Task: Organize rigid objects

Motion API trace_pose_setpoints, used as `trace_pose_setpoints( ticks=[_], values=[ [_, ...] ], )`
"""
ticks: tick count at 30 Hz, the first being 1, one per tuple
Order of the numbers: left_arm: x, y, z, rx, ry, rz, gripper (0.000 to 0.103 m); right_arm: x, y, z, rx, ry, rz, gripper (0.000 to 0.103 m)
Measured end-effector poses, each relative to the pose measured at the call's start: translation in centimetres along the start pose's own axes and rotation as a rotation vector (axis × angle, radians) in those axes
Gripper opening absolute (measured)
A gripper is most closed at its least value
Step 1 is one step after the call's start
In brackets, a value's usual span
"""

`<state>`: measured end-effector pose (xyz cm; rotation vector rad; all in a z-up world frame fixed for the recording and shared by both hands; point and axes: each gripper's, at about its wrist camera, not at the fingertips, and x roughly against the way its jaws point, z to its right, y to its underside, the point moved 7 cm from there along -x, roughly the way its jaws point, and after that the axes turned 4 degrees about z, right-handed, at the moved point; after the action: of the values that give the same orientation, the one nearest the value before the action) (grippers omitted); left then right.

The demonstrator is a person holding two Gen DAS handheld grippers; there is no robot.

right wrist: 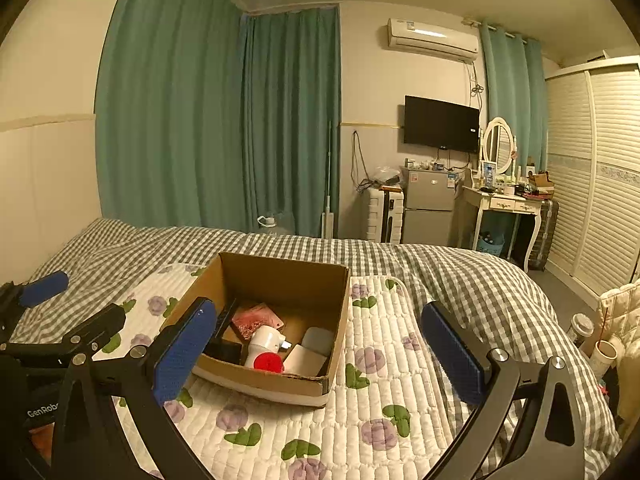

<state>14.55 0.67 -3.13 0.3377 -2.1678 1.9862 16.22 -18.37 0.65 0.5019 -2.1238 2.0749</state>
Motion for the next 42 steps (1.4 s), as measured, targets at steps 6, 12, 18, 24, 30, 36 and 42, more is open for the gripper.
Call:
trace_pose_setpoints(
  ticks=[6,12,18,24,30,36,42],
  values=[
    [0.0,0.0,0.2,-0.009,-0.010,-0.003,0.093,-0.3,0.4,-0.2,0.015,0.002,-0.010,0.103],
    [0.1,0.0,0.6,-0.035,-0.015,-0.005,0.093,-0.4,0.6,0.1,0.005,0.009,-0.020,0.103],
    [0.0,0.1,0.6,-0.035,-0.013,-0.017,0.093,-0.5,0.6,0.7,-0.015,0.020,-0.024,0.103],
    [-0.3,0.4,0.2,-0.011,-0.007,-0.035,0.093,-0.8,1.0,0.5,-0.015,0.018,-0.043,0.103],
    [-0.4,0.4,0.2,-0.020,-0.005,-0.030,0.093,-1.0,1.3,0.5,-0.008,0.027,-0.053,0.103],
    [-0.2,0.2,0.6,-0.021,0.006,-0.028,0.093,-1.2,1.5,0.3,-0.001,0.023,-0.059,0.103],
    [-0.3,0.5,1.0,-0.044,0.011,-0.035,0.093,-1.2,1.7,0.2,0.008,0.027,-0.061,0.103]
  ],
)
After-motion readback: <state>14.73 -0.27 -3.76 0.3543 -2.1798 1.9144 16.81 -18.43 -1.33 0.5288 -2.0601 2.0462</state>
